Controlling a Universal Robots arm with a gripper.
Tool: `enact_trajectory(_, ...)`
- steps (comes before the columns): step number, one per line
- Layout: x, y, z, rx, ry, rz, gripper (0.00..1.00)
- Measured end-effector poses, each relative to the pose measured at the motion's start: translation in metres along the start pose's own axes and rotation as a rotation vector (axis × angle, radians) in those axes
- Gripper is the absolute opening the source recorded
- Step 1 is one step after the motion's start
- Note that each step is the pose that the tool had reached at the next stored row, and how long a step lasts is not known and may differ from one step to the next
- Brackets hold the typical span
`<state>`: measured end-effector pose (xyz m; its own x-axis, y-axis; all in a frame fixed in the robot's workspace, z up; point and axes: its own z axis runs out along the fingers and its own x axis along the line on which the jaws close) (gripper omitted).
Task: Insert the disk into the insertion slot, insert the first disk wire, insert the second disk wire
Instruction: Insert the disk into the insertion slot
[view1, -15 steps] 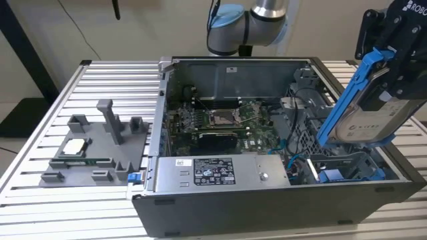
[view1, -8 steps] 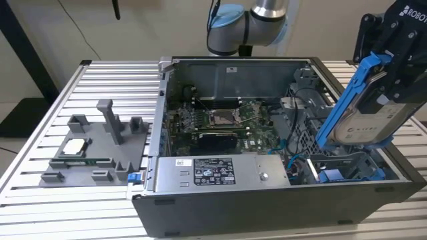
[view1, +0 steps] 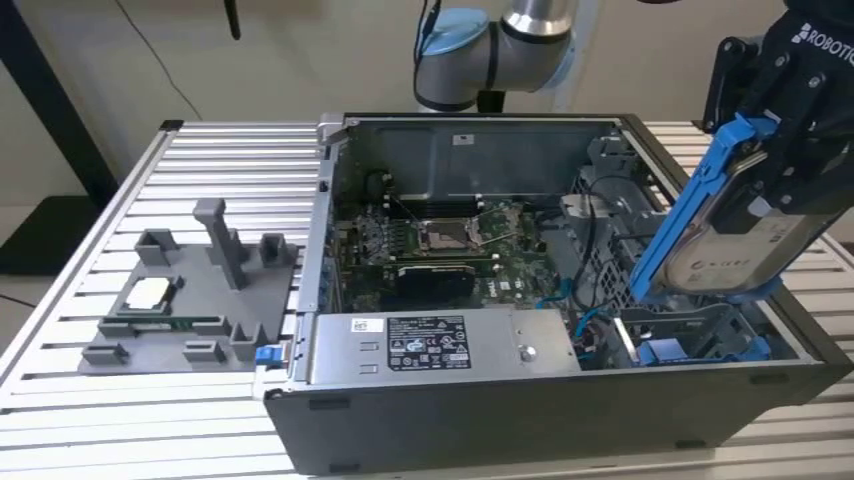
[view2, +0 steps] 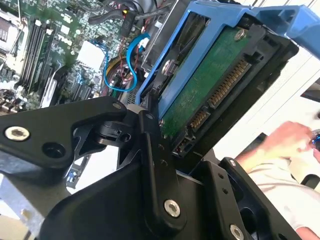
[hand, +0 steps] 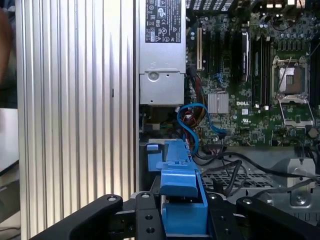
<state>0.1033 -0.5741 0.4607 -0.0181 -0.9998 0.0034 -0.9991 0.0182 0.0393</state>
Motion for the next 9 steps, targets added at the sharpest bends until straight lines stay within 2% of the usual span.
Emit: enact_trajectory(9,0.0000,-0.0003,0.0077,0.0000,0.0000,0.000,0.33)
